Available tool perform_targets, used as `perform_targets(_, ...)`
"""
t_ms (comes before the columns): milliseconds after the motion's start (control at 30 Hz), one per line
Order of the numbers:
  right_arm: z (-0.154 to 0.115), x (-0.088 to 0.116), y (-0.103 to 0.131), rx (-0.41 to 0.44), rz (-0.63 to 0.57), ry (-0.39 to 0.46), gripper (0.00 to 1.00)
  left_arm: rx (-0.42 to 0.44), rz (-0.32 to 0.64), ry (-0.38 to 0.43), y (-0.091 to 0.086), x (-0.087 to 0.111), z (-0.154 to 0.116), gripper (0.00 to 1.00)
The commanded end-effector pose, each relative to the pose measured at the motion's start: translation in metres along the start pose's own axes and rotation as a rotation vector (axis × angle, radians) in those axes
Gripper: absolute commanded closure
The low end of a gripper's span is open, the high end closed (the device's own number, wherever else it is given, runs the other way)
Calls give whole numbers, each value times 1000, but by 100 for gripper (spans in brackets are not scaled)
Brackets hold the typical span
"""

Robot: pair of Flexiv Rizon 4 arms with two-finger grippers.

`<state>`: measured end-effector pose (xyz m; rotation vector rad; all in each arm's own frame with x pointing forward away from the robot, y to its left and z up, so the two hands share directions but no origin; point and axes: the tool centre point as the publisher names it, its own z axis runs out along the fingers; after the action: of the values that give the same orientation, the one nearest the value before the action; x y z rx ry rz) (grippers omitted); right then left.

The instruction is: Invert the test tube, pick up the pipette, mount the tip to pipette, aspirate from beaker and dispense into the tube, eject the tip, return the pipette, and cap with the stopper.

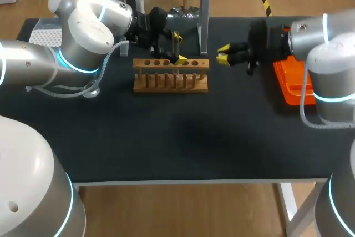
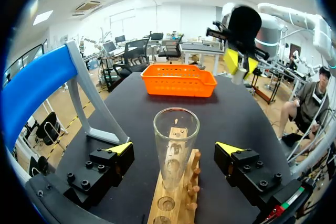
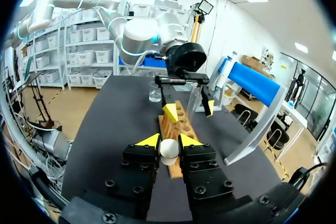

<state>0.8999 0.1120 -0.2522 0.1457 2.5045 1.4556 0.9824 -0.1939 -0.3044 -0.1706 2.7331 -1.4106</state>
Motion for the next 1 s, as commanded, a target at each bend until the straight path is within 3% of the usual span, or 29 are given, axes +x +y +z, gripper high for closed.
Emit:
perform_targets(33, 11, -22, 15, 71, -10, 103, 100, -1, -1, 2, 0, -1, 1, 0)
perform_targets(433, 36, -45, 46, 118, -23, 176, 100, -1, -1, 2, 0, -1, 1, 0)
perform_targets(1000, 65, -54, 74, 115, -56, 230, 100, -1, -1, 2, 0, -1, 1, 0)
